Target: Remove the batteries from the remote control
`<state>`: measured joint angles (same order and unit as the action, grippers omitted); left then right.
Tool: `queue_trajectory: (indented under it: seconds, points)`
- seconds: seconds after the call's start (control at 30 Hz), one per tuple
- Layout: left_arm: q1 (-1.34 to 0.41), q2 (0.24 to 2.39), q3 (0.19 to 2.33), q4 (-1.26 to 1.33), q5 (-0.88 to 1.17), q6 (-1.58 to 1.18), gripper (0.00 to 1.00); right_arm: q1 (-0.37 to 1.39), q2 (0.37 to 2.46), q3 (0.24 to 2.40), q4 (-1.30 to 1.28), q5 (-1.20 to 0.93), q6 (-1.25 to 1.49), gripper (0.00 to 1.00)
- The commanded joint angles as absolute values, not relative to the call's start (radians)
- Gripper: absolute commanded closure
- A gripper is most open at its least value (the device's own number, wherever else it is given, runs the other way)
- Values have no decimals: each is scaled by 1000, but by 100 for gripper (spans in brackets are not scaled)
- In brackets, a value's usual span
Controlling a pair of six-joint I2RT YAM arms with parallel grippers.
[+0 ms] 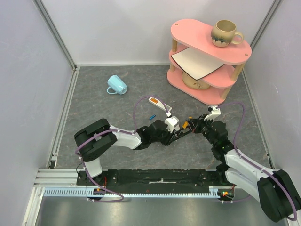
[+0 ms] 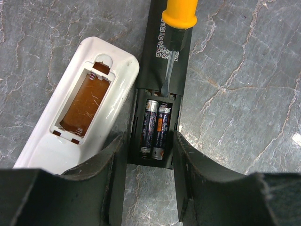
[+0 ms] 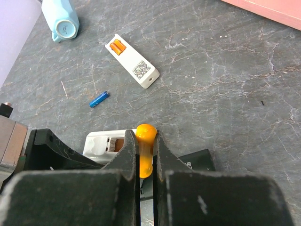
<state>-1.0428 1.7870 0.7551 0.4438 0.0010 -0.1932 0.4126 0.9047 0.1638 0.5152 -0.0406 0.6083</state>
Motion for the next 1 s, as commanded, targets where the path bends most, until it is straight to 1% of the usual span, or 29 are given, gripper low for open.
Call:
queue_trajectory:
  seconds: [0.0, 0.33, 0.57, 0.83, 0.97]
  points:
    - [-1060, 1835, 709, 291, 18, -239, 56, 422, 907, 123, 482, -132, 600, 100]
    - [-1060, 1832, 703, 290, 17, -238, 55, 423, 818, 124, 440, -124, 586, 100]
    - [-1062, 1825, 698, 290, 17, -238, 50, 425, 763, 98, 499, -160, 597, 100]
    - [-1060, 1819, 695, 288, 17, -233, 49, 425, 753, 101, 482, -95, 603, 100]
    - [-1061, 1816, 693, 282, 17, -232, 50, 423, 710, 106, 494, -54, 624, 100]
